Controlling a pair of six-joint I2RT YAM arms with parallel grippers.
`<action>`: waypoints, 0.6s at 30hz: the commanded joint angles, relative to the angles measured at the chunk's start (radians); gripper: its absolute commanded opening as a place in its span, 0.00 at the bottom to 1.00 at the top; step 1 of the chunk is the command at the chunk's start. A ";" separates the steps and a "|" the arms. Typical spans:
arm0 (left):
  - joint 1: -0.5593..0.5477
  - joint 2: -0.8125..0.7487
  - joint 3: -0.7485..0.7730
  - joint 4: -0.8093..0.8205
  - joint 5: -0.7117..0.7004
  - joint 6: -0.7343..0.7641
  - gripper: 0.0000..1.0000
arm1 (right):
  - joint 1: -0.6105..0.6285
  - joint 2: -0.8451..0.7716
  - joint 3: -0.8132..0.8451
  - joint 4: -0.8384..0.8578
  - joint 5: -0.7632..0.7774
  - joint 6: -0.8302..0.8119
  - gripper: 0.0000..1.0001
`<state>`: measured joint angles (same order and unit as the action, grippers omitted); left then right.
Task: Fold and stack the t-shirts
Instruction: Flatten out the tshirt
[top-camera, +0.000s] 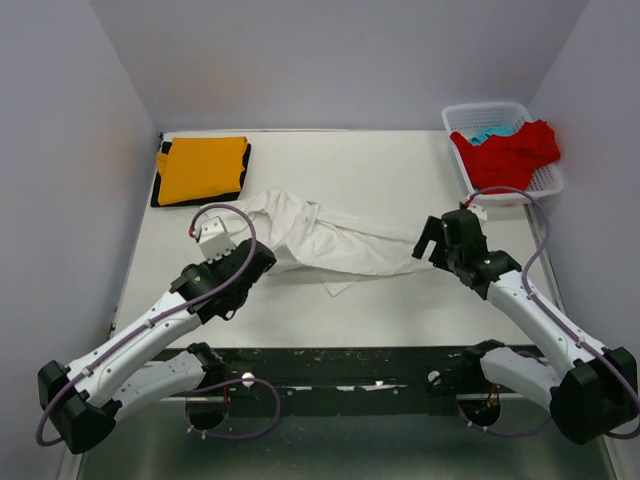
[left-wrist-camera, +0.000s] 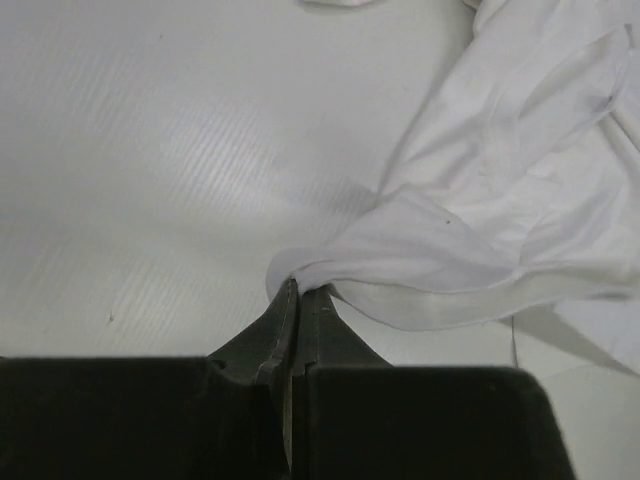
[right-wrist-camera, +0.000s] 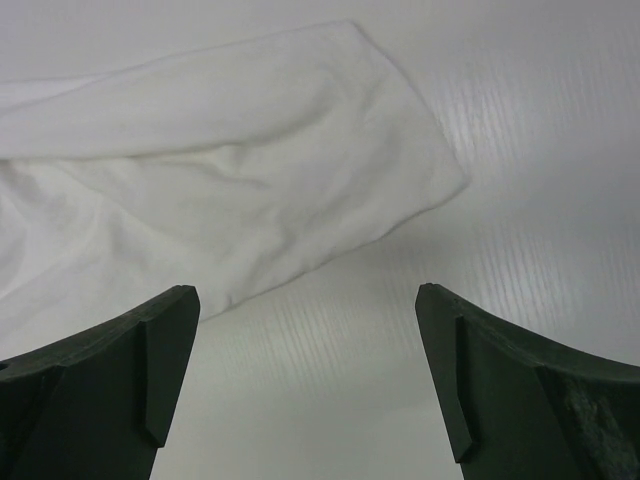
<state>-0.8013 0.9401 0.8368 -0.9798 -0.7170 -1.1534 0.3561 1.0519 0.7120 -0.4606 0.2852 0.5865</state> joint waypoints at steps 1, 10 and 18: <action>0.076 -0.120 -0.067 0.072 -0.021 0.065 0.00 | -0.002 -0.054 -0.050 -0.110 0.057 0.108 0.99; 0.088 -0.140 -0.119 0.130 0.045 0.109 0.00 | -0.007 0.097 -0.049 -0.092 0.213 0.199 0.96; 0.094 -0.132 -0.139 0.150 0.084 0.112 0.00 | -0.025 0.302 -0.024 -0.028 0.231 0.213 0.87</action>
<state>-0.7147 0.8066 0.7177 -0.8505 -0.6636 -1.0550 0.3485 1.3209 0.6621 -0.5316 0.4545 0.7704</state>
